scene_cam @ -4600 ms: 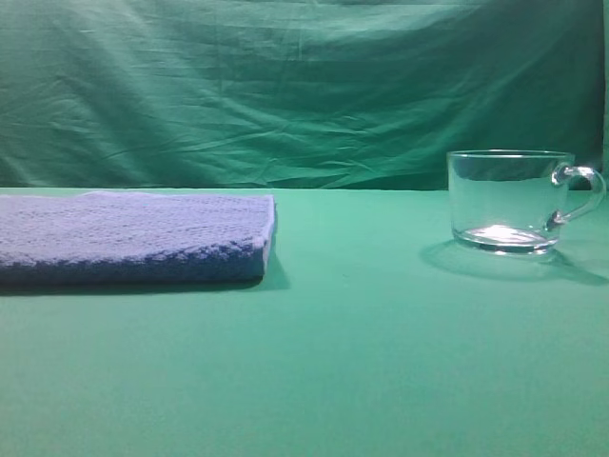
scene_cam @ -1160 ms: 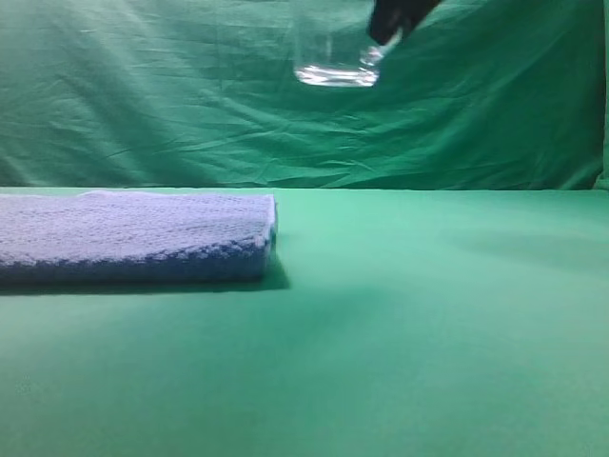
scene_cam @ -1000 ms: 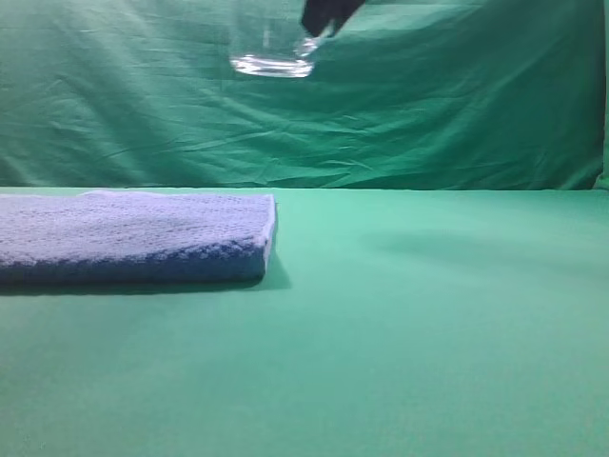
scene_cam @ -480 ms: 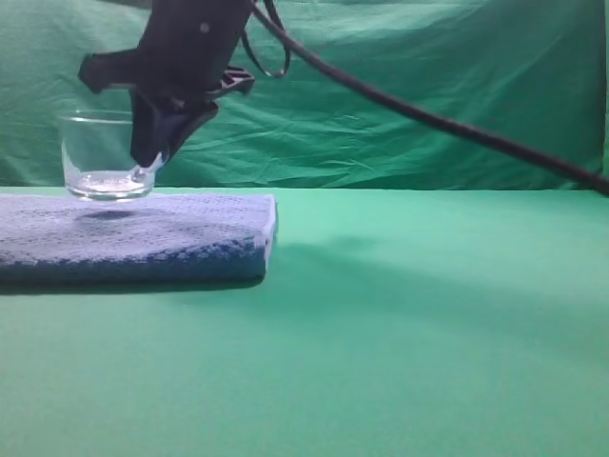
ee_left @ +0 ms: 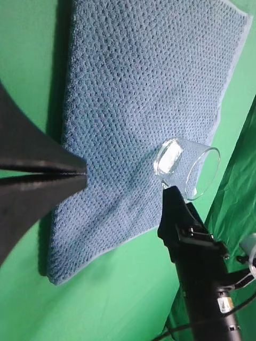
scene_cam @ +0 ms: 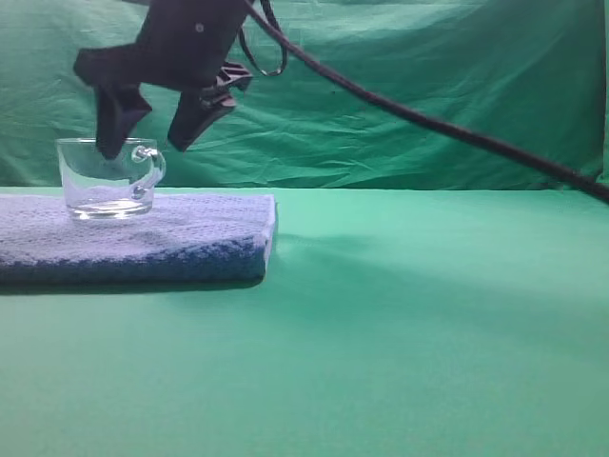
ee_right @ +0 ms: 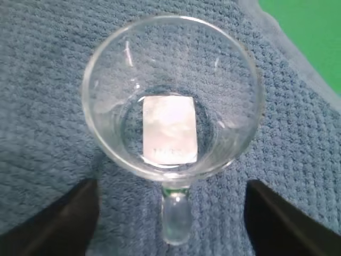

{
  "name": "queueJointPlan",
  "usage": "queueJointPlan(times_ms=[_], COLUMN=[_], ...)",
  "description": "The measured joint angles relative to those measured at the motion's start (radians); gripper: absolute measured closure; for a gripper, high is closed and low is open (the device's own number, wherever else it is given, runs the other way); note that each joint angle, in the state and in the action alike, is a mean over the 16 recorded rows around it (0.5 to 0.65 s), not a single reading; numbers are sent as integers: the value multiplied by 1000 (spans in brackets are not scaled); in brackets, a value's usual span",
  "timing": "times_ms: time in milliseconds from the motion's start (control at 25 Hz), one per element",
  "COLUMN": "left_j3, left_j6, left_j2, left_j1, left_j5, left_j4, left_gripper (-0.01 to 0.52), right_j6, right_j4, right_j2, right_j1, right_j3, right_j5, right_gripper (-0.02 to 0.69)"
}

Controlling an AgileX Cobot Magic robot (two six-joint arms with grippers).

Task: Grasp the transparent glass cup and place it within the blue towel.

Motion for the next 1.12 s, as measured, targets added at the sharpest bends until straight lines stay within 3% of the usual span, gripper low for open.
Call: queueJointPlan(times_ms=[160, 280, 1120], left_j3=[0, 0, 0], left_j6=[0, 0, 0], left_j2=[0, 0, 0], left_j1=[0, 0, 0], left_j5=[0, 0, 0], left_j4=[0, 0, 0], left_gripper=[514, 514, 514], right_j6=[80, 127, 257], right_j4=[-65, -101, -135], right_j2=[-150, -274, -1164], right_j1=[0, 0, 0], right_j3=[37, 104, 1142], right_j5=[71, 90, -291], right_gripper=[601, 652, 665])
